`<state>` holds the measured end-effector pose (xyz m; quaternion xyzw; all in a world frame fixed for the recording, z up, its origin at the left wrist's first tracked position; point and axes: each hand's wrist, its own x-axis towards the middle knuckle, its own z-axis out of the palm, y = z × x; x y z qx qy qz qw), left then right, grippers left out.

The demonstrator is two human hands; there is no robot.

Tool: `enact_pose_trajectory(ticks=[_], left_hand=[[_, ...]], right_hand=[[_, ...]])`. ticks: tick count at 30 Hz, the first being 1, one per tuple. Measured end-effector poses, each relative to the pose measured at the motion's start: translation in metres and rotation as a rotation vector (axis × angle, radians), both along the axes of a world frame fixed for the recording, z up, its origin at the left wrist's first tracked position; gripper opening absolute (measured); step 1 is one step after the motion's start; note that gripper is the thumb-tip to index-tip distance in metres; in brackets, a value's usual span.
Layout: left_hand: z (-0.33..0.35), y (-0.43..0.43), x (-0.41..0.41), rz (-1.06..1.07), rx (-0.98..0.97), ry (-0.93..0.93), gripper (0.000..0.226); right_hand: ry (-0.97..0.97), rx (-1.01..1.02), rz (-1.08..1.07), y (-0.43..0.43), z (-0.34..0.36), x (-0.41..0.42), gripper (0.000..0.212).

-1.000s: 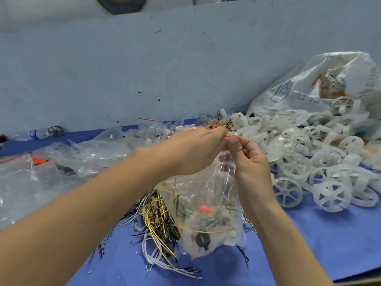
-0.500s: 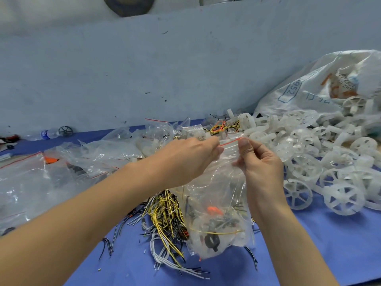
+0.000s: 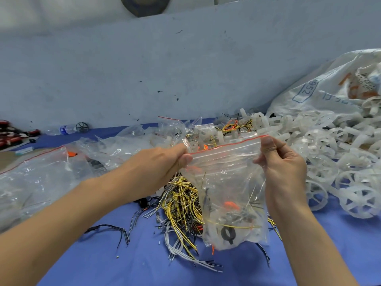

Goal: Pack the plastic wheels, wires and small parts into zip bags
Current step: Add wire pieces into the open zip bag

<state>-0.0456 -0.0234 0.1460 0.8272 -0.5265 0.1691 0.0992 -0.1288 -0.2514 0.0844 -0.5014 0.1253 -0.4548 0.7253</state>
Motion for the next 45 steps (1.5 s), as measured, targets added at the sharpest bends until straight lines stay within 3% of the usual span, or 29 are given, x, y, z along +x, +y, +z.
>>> enact_pose_trajectory(ticks=[11,17,21,25,30,35,41,45], left_hand=[[0.065,0.052,0.007,0.042,-0.096,0.07,0.026],[0.118,0.128,0.026,0.197,-0.138,0.09,0.033],[0.132,0.199,0.058,0.426,-0.025,0.124,0.037],[0.1,0.265,0.103,0.733,0.072,0.275,0.037],[0.036,0.322,0.165,0.967,-0.078,0.366,0.036],[-0.002,0.338,0.216,1.079,-0.125,0.293,0.038],[-0.053,0.35,0.239,1.147,-0.053,0.42,0.036],[-0.069,0.383,0.222,1.208,-0.081,0.516,0.032]], right_hand=[[-0.126,-0.045,0.131,0.041,0.047,0.008,0.021],[-0.183,-0.107,0.318,0.11,0.094,0.049,0.022],[-0.109,-0.14,0.472,0.173,0.105,0.103,0.009],[0.071,-0.183,0.631,0.247,0.076,0.169,0.01],[0.304,-0.282,0.717,0.318,0.029,0.265,0.018],[0.353,-0.438,0.678,0.341,0.015,0.338,0.013],[0.474,-0.585,0.793,0.328,-0.014,0.355,0.018],[0.566,-0.802,0.836,0.32,-0.031,0.33,0.028]])
